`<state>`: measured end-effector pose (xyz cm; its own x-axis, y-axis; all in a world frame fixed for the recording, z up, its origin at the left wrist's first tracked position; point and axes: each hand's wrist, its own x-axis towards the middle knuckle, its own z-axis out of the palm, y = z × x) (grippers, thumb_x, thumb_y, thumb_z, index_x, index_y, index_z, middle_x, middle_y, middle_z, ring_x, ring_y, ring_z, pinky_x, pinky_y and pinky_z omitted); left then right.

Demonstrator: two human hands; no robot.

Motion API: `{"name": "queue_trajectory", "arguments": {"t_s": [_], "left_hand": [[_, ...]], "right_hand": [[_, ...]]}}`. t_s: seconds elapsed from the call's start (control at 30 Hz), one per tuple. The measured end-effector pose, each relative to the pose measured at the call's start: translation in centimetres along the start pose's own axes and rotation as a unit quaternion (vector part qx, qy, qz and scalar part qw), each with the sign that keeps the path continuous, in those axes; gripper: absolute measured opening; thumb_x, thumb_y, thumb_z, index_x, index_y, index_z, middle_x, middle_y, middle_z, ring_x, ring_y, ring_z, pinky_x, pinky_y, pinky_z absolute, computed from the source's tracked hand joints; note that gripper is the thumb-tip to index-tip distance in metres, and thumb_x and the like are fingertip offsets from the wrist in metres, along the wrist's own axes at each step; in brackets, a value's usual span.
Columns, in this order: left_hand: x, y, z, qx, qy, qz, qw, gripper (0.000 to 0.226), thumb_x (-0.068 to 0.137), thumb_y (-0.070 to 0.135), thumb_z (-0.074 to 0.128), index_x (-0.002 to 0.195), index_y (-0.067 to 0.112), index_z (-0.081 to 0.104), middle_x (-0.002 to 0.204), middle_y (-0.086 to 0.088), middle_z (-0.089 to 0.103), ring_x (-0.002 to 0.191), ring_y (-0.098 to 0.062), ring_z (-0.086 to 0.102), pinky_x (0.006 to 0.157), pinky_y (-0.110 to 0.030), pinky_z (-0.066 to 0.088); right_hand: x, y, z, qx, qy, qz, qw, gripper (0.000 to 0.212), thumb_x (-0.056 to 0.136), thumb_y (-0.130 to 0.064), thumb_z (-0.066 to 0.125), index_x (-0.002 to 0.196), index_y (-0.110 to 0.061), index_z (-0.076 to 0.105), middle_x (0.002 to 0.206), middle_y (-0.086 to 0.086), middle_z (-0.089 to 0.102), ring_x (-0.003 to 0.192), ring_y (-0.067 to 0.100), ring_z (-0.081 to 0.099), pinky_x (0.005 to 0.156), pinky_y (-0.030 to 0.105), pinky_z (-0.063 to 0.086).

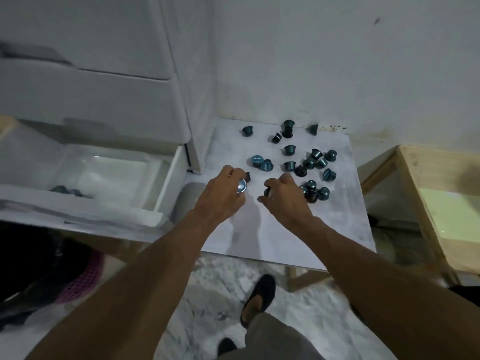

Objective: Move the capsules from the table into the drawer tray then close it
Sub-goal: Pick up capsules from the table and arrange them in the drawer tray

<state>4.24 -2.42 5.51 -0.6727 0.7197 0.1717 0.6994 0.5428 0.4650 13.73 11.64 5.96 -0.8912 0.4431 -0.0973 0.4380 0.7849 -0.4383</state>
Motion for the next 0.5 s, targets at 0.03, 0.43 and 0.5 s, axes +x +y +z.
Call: {"name": "queue_trajectory", "arguments": {"t_s": [0.03,0.43,0.5], "left_hand": [[-0.7,-0.2,-1.7,0.001,0.022,-0.013,1.0,0.04,0.076,0.012,0.067,0.114,0.011,0.056,0.11,-0.006,0.054,0.086,-0.025,0.06,0.074,-0.034,0.051],[-10.5,-5.8,-15.7,0.073,0.156,-0.145,0.974,0.043,0.082,0.012,0.066,0.123,0.006,0.052,0.121,-0.012,0.055,0.105,-0.029,0.056,0.09,-0.032,0.043],[-11.6,-6.8,-17.0,0.076,0.161,-0.159,0.971,0.045,0.083,0.013,0.066,0.125,0.006,0.051,0.124,-0.012,0.054,0.107,-0.028,0.056,0.09,-0.029,0.042]], "right_hand": [[-0.1,-1.9,-0.6,0.005,0.013,-0.025,1.0,0.044,0.086,-0.03,0.067,0.125,-0.013,0.054,0.126,0.012,0.046,0.104,0.034,0.056,0.087,0.035,0.045],[-2.3,-19.5,-1.0,0.048,0.07,-0.252,0.964,0.041,0.09,-0.019,0.059,0.129,-0.011,0.049,0.122,0.014,0.047,0.101,0.032,0.056,0.086,0.032,0.044],[-2.1,-21.2,-0.2,0.042,0.058,-0.264,0.962,0.044,0.089,-0.02,0.061,0.13,-0.008,0.046,0.125,0.014,0.048,0.109,0.031,0.053,0.092,0.035,0.043]]}}
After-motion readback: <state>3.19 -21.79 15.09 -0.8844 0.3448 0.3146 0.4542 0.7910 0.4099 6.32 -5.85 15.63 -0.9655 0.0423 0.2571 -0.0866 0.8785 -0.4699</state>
